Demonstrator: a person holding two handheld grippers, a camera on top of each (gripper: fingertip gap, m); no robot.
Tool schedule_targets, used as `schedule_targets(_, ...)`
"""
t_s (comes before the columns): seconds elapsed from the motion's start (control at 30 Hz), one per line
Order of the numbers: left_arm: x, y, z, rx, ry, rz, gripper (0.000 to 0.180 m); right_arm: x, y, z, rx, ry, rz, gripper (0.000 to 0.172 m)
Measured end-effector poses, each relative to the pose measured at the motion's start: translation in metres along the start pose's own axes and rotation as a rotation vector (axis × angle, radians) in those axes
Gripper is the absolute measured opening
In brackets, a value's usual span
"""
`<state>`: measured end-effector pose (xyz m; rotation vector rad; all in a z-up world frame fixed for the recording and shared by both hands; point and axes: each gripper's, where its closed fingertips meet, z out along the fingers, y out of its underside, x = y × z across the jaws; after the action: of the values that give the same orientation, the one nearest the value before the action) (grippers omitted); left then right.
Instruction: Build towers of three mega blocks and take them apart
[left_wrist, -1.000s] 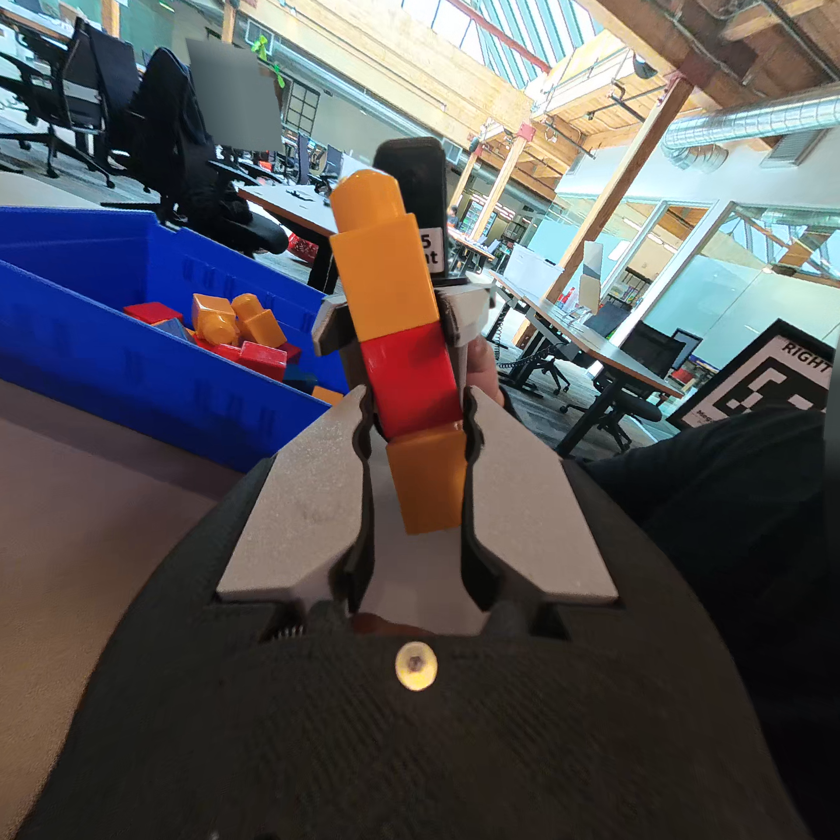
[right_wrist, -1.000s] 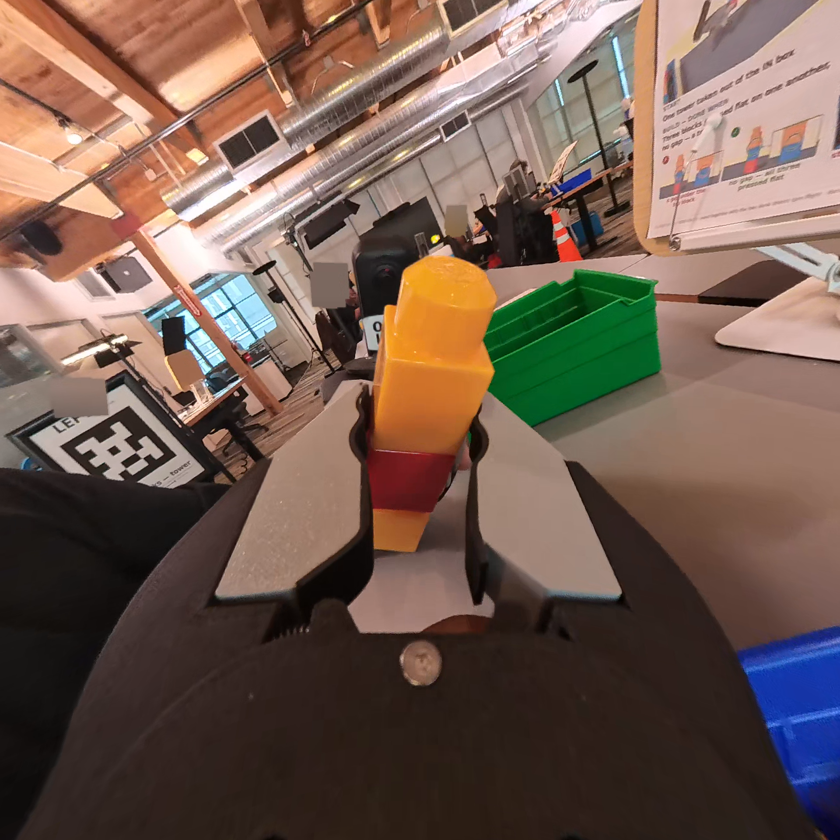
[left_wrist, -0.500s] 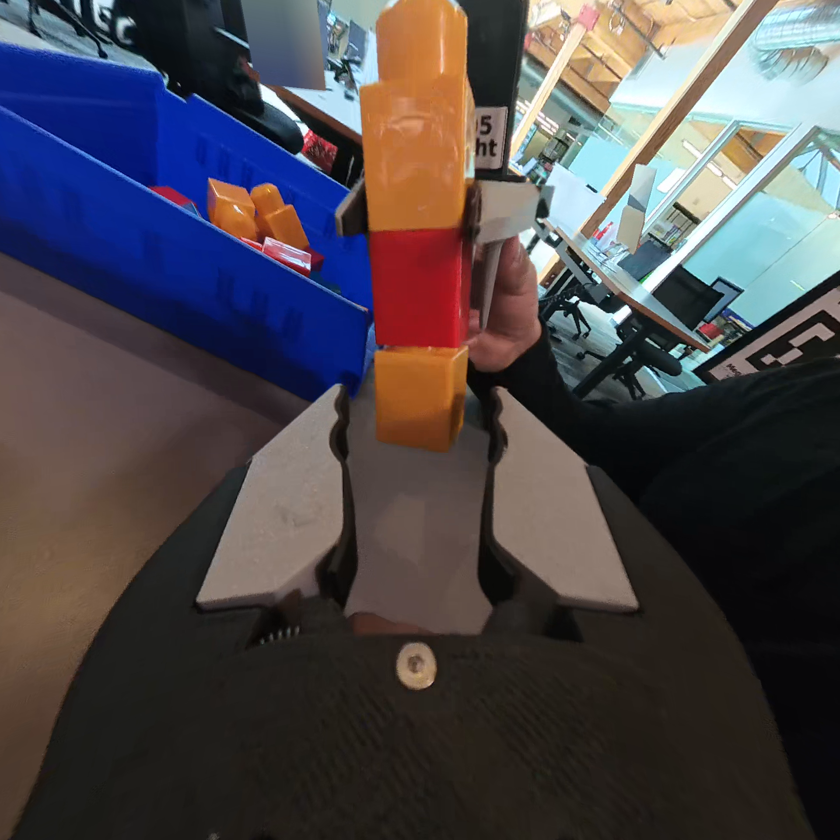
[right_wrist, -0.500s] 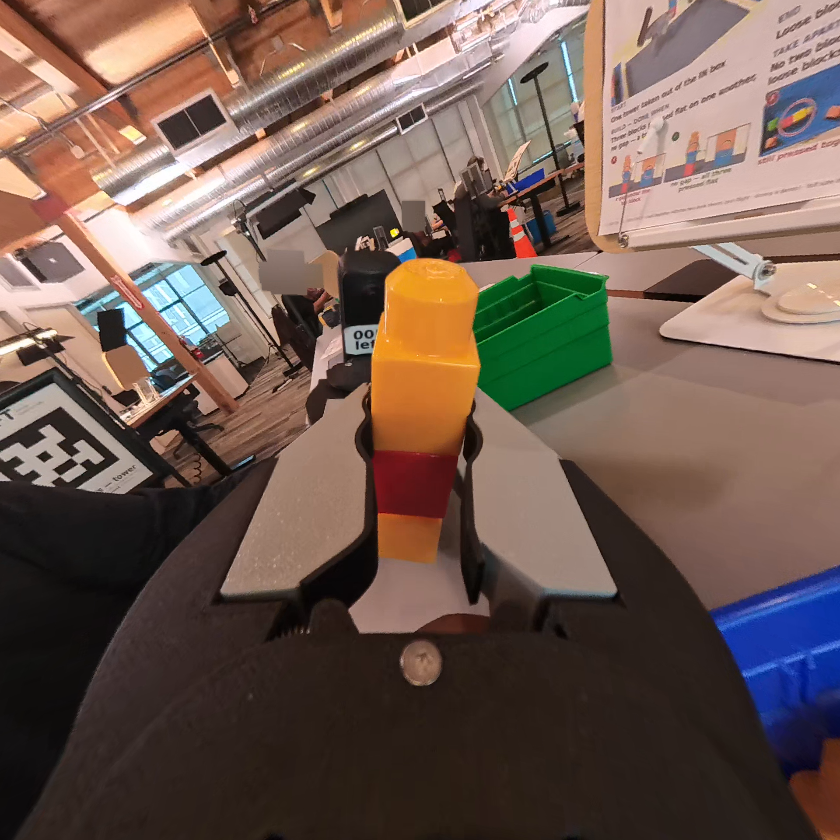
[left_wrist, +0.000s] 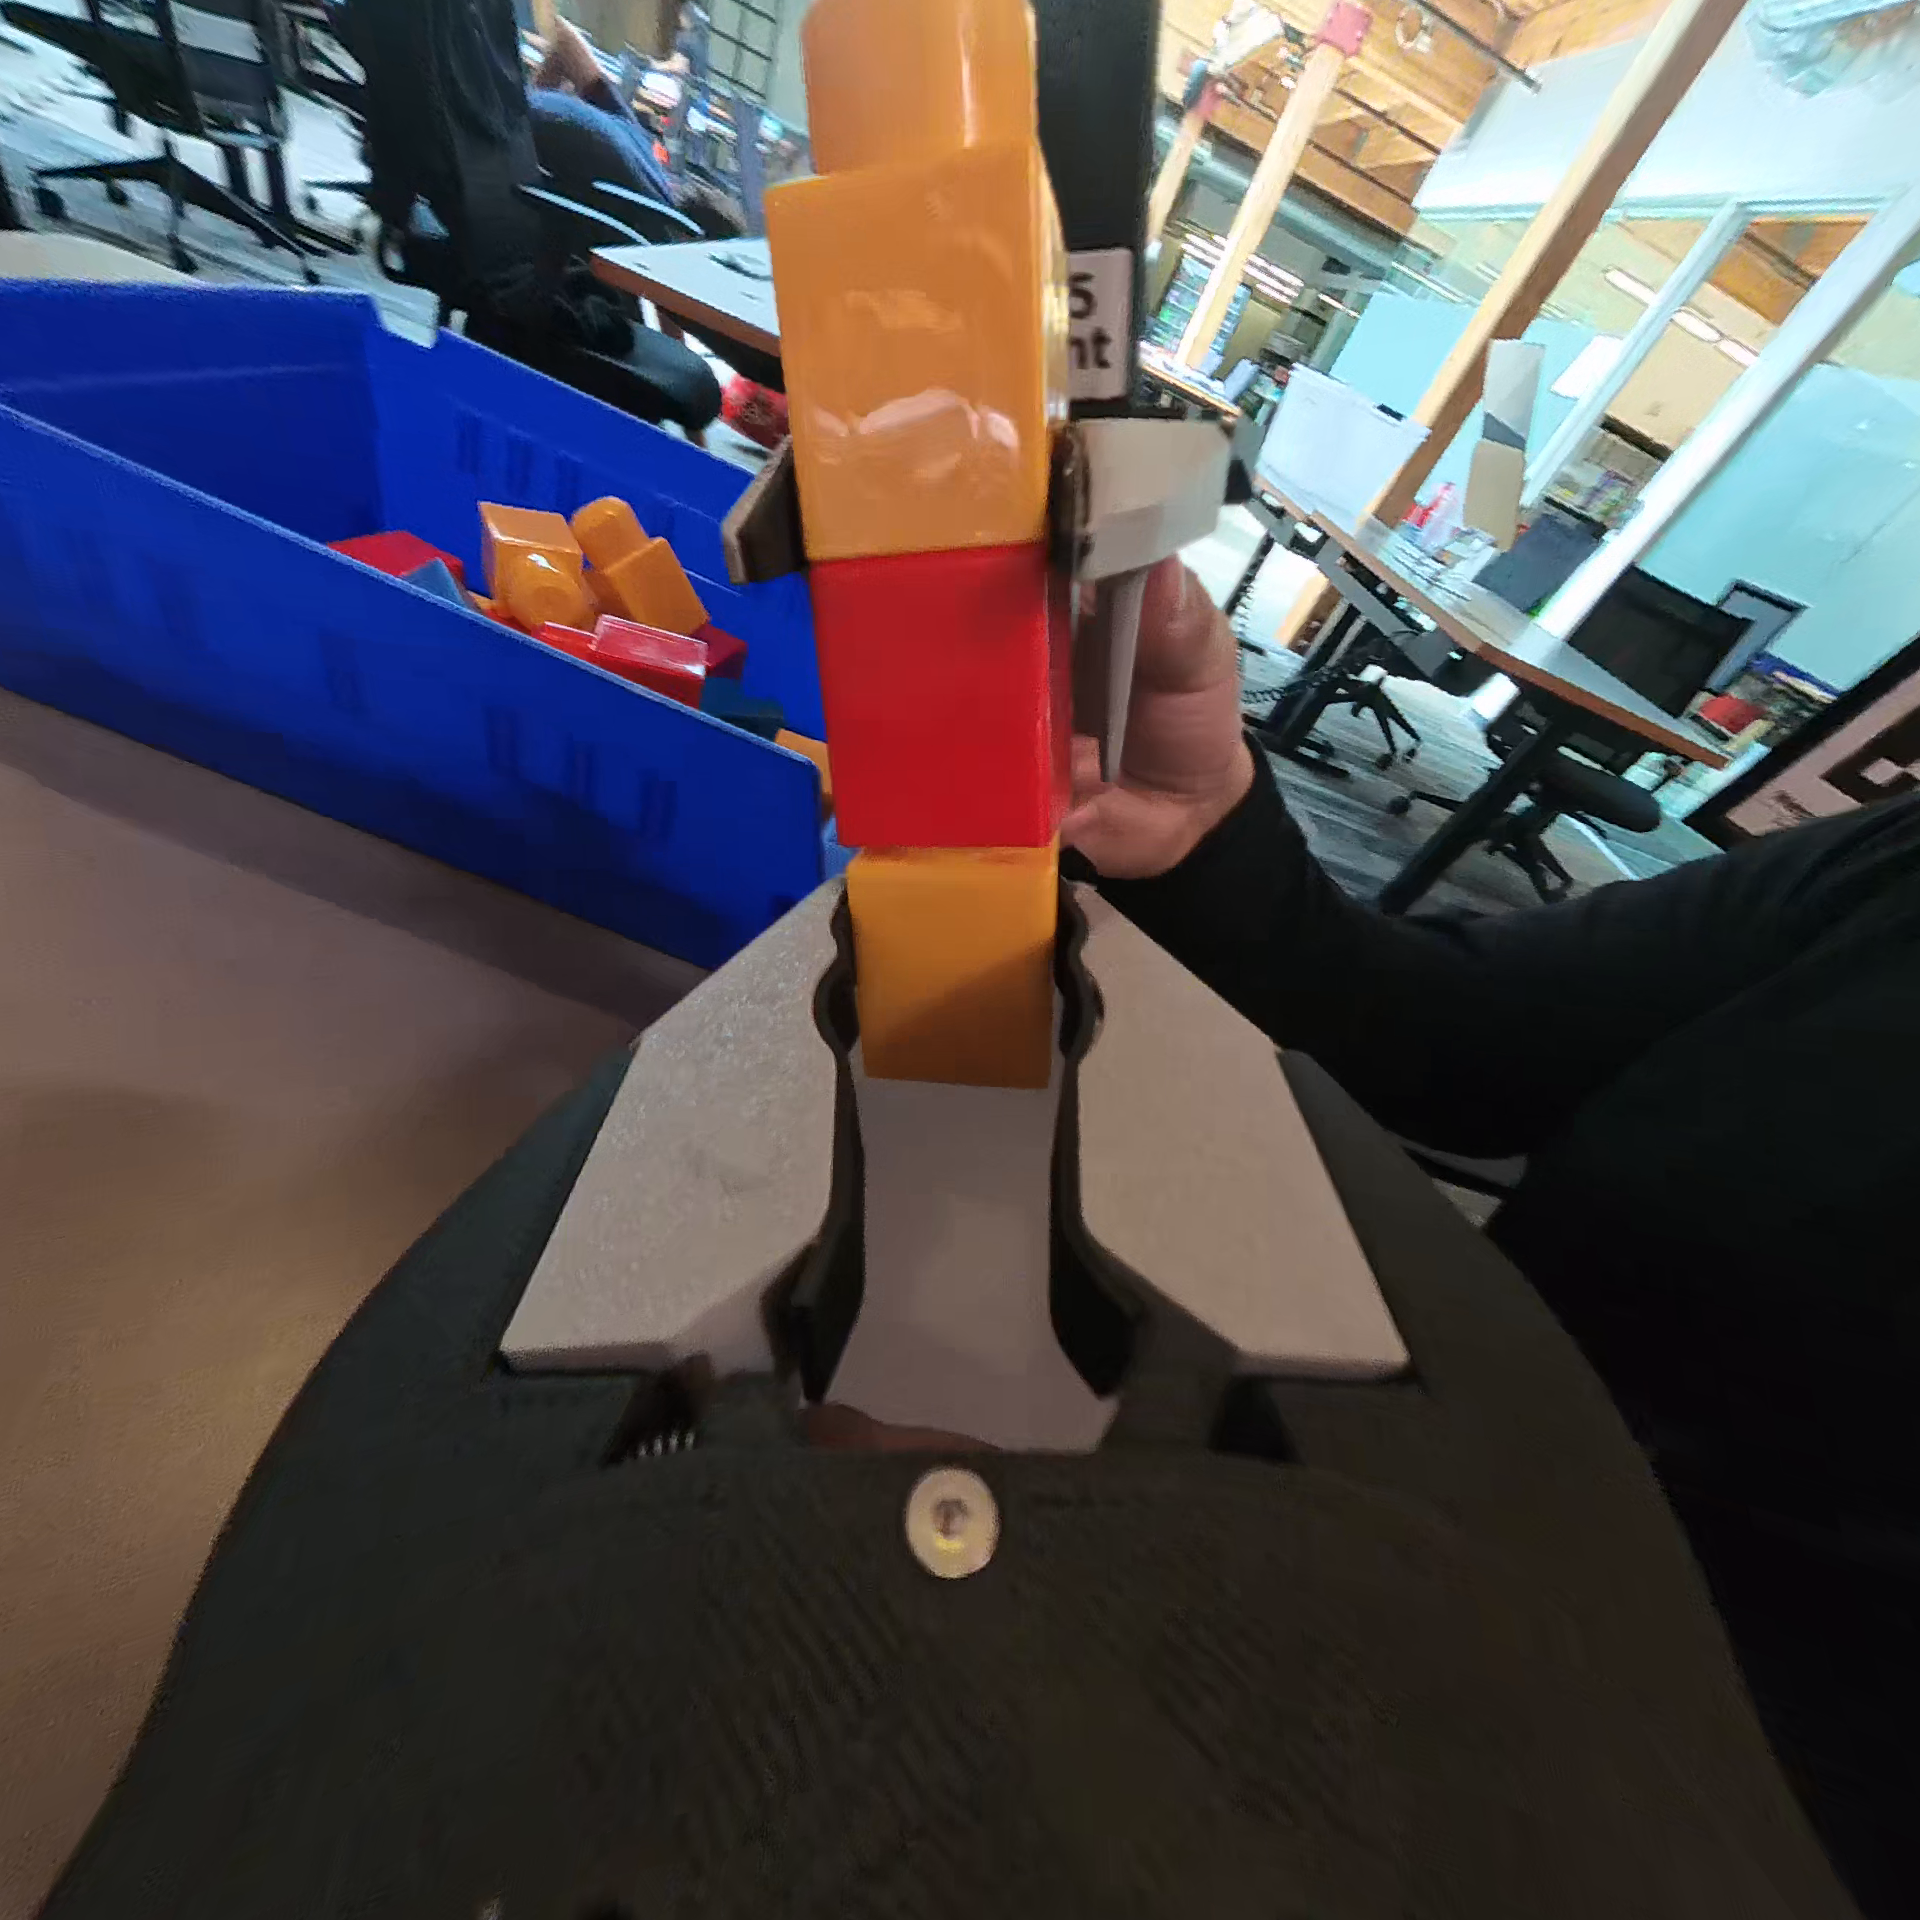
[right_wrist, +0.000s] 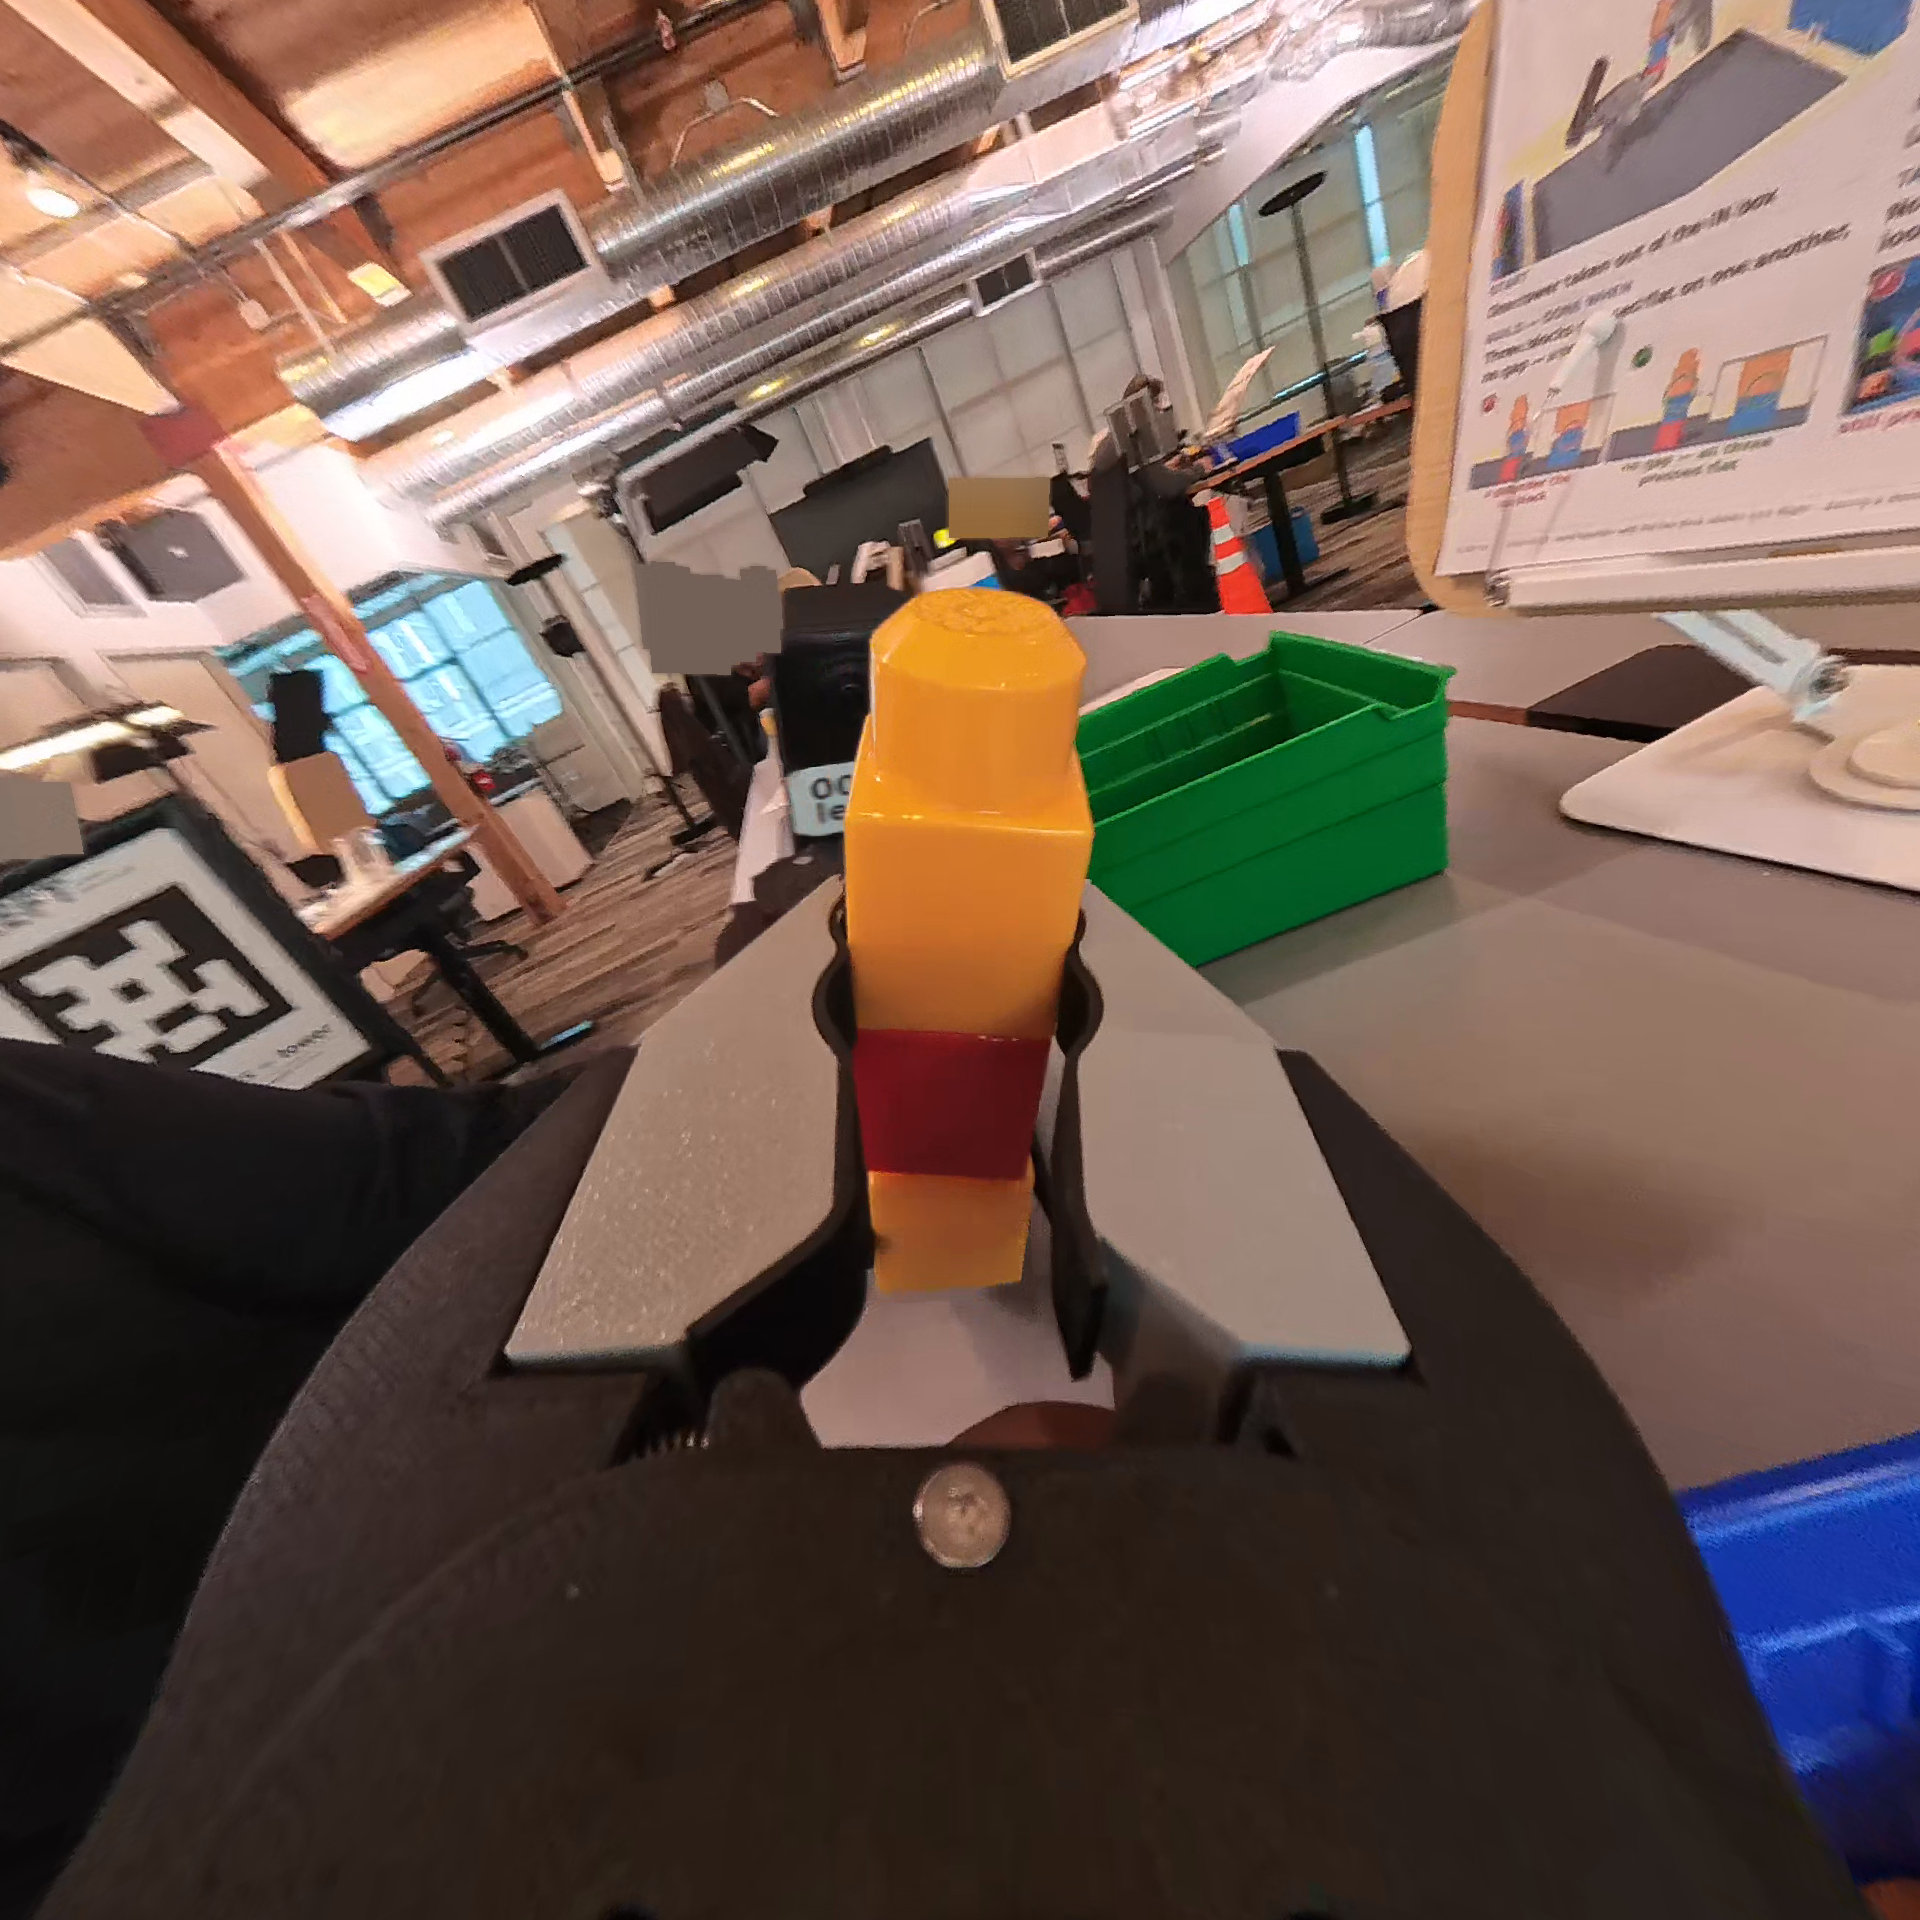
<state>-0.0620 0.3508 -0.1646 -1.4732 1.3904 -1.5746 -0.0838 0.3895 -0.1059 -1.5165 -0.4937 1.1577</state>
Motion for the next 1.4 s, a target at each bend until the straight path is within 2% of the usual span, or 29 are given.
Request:
schedule_targets(0.1,0.002,0.006,0.002,-0.040,-0.012,0.019,0.034,-0.006,0.009,0.002,-0.081,0.006,-0.091,0.034)
schedule_targets(0.2,0.007,0.017,0.005,-0.085,0.031,0.008,0.033,-0.010,0.021,0.001,-0.154,-0.045,-0.075,0.034)
schedule_targets(0.33,0.016,0.013,0.004,-0.058,0.102,-0.021,0.033,-0.016,0.018,-0.001,-0.135,-0.098,-0.049,0.035)
schedule_targets(0.5,0.019,-0.002,0.000,0.024,0.119,-0.034,0.034,-0.022,0.038,0.010,-0.224,-0.123,-0.060,0.035)
schedule_targets(0.77,0.020,-0.003,-0.002,0.035,0.128,-0.044,0.034,-0.023,0.039,0.014,-0.223,-0.126,-0.060,0.035)
schedule_targets(0.9,0.022,-0.001,-0.001,0.016,0.103,0.012,0.034,-0.028,0.038,0.011,-0.219,-0.171,-0.038,0.034)
schedule_targets(1.03,0.021,0.004,0.003,-0.007,0.094,0.023,0.034,-0.028,0.023,0.008,-0.136,-0.182,0.003,0.044)
schedule_targets(1.2,0.020,0.014,0.008,-0.051,0.093,0.026,0.034,-0.027,0.026,0.005,-0.164,-0.177,-0.032,0.035)
schedule_targets(1.33,0.013,0.012,0.010,-0.041,0.023,0.050,0.034,-0.020,0.023,0.004,-0.158,-0.128,-0.057,0.034)
schedule_targets(1.4,-0.017,0.012,0.010,-0.065,-0.192,0.107,0.033,0.008,0.022,0.005,-0.169,0.084,-0.152,0.034)
